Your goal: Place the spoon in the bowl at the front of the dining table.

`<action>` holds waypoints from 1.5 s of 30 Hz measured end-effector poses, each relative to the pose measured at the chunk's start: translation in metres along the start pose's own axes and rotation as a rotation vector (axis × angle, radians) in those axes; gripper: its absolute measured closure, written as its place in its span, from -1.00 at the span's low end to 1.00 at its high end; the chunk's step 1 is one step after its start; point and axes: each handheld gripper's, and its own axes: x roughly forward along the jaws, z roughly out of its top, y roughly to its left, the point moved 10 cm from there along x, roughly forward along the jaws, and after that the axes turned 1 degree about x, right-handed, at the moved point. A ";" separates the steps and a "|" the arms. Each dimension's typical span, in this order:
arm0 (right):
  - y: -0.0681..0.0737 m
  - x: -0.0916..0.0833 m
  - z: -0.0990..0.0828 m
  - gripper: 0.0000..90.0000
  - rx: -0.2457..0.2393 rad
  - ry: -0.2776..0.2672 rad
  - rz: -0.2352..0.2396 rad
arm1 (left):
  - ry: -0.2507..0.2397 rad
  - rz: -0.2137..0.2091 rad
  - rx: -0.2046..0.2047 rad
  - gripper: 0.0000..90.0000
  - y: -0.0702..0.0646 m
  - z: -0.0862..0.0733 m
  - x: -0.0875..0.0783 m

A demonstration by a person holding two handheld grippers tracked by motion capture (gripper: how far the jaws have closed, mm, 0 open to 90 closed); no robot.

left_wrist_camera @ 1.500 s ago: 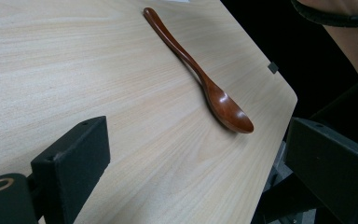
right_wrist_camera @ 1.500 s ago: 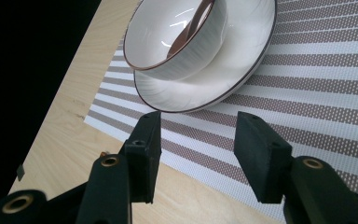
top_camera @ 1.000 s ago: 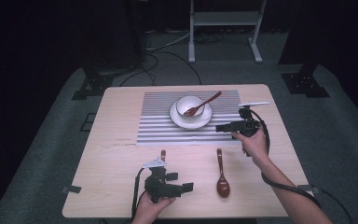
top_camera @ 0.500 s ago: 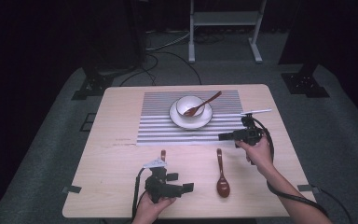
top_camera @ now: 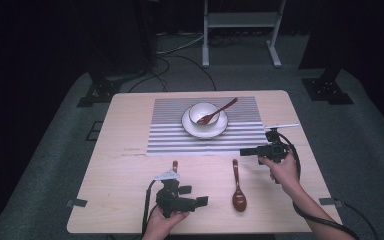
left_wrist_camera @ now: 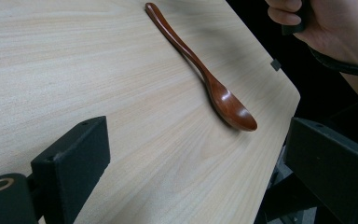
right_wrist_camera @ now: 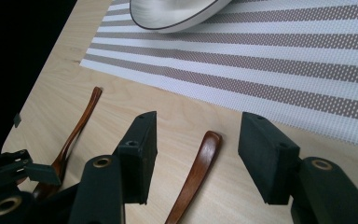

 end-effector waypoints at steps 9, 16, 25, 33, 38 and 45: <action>0.002 -0.005 -0.013 0.01 -0.006 -0.003 0.012 | 0.001 0.001 0.001 -0.87 0.000 0.000 0.000; 0.001 -0.009 -0.024 0.00 -0.008 -0.003 0.017 | -0.001 0.002 0.001 -0.87 0.000 0.000 0.000; 0.001 -0.017 -0.038 -0.02 0.000 -0.017 0.035 | -0.002 0.002 0.001 -0.87 0.000 0.000 0.000; -0.002 -0.023 -0.051 -0.03 0.003 -0.039 0.038 | 0.000 0.002 0.002 -0.87 0.000 -0.001 0.001; -0.004 -0.025 -0.059 -0.05 -0.004 -0.044 0.027 | 0.000 0.004 0.002 -0.87 0.000 -0.001 0.001; 0.000 -0.029 -0.067 -0.08 -0.029 -0.064 0.022 | 0.001 0.004 0.002 -0.87 0.000 -0.001 0.001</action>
